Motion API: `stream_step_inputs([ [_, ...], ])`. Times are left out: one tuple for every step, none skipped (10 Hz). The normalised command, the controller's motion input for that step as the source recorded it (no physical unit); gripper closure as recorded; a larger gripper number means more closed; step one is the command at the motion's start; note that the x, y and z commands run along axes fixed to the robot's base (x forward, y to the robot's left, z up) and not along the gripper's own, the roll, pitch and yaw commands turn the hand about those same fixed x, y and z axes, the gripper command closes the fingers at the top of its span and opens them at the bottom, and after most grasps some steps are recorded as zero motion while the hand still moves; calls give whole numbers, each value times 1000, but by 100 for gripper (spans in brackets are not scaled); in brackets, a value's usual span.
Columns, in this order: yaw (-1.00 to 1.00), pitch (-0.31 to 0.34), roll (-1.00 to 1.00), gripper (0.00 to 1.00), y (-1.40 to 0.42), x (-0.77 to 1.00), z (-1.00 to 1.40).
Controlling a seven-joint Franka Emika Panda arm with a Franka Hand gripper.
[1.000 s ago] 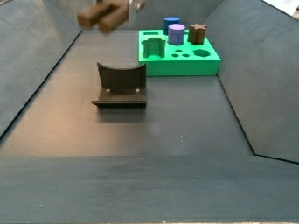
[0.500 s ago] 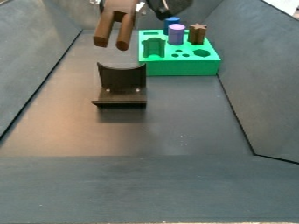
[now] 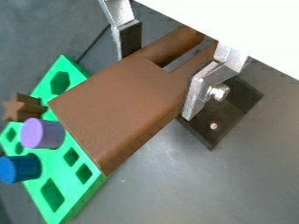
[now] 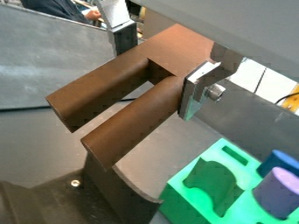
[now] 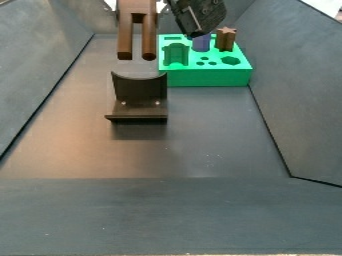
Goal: Pick up the square-circle object. Move up. Place the square-circle object on the fixture. Regrasp the square-circle object. Rotate the square-circle object. Move to above the board. Insert the square-circle object.
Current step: Place the square-circle object on the fixture.
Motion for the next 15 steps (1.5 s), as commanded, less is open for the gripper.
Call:
stream_step_inputs([
  [-182, 216, -185, 100, 25, 66, 0],
  [-172, 273, -1000, 100, 132, 127, -1000],
  [-177, 248, -1000, 100, 133, 129, -1000],
  [-229, 215, -949, 100, 143, 155, -1000],
  [-244, 156, -741, 100, 137, 172, -1000],
  [-247, 105, -567, 100, 141, 174, -1000],
  [-228, 44, -340, 100, 143, 179, -1000],
  [-215, 15, -264, 100, 136, 188, -1000],
  [-169, -32, -175, 100, 125, 175, -879],
  [-147, -44, -162, 100, 110, 155, -734],
  [-107, -63, -140, 100, 76, 123, -462],
  [-66, -77, -111, 100, 76, 83, -278],
  [-42, -85, -100, 100, 101, 73, -247],
  [-31, -82, -98, 100, 99, 71, -248],
  [-21, -76, -95, 100, 98, 68, -250],
])
